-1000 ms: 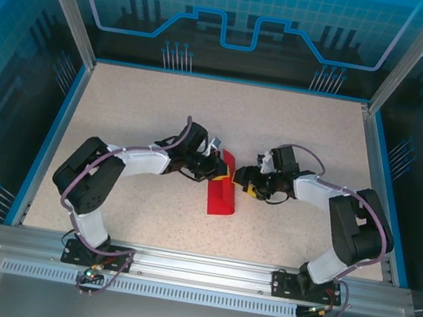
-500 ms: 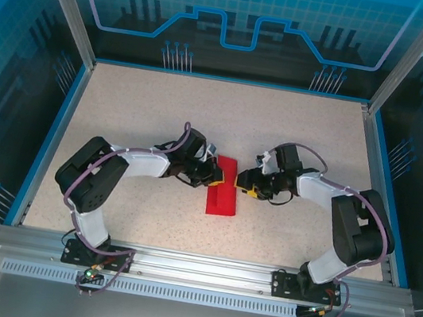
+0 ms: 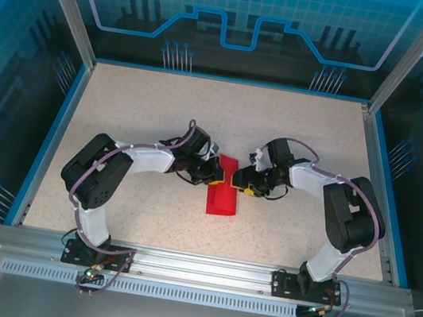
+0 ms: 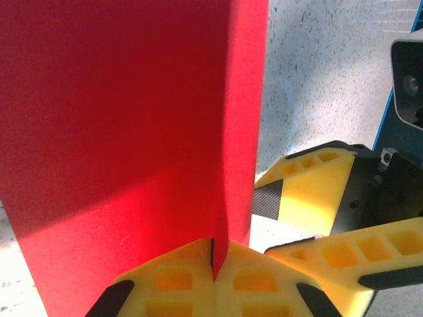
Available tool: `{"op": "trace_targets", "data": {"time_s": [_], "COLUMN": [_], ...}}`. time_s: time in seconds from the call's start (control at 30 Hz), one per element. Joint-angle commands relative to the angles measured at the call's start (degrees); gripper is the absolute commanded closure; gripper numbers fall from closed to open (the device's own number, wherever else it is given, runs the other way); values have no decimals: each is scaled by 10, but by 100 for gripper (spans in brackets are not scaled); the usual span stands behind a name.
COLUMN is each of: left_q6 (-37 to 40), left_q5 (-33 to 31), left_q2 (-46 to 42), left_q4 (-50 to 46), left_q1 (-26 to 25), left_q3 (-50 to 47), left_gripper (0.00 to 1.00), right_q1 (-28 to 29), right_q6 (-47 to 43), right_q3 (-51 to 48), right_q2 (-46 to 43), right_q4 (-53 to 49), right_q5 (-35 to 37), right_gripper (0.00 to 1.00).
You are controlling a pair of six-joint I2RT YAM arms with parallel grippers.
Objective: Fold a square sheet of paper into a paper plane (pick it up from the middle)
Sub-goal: Fold the square sheet of paper in half at the center of the table.
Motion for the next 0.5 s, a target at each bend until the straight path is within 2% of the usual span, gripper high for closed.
{"op": "trace_targets", "data": {"time_s": [0.0, 0.1, 0.23, 0.27, 0.47], "left_q6": [16, 16, 19, 20, 22], "left_q5": [-10, -11, -22, -30, -107], "left_q2": [6, 5, -13, -20, -83], "left_q4": [-23, -28, -39, -47, -99], "left_q1": [-1, -1, -1, 0, -1], "left_q3": [13, 13, 9, 7, -8], "left_gripper": [94, 91, 76, 70, 55], "right_q1": [11, 15, 16, 16, 28], "right_q6": [-14, -16, -8, -6, 4], "right_q3": [18, 24, 22, 21, 21], "right_q2": [17, 31, 40, 41, 43], "right_q4": [-24, -32, -25, -24, -20], "right_q5": [-1, 10, 13, 12, 17], "right_gripper": [49, 51, 54, 54, 53]}}
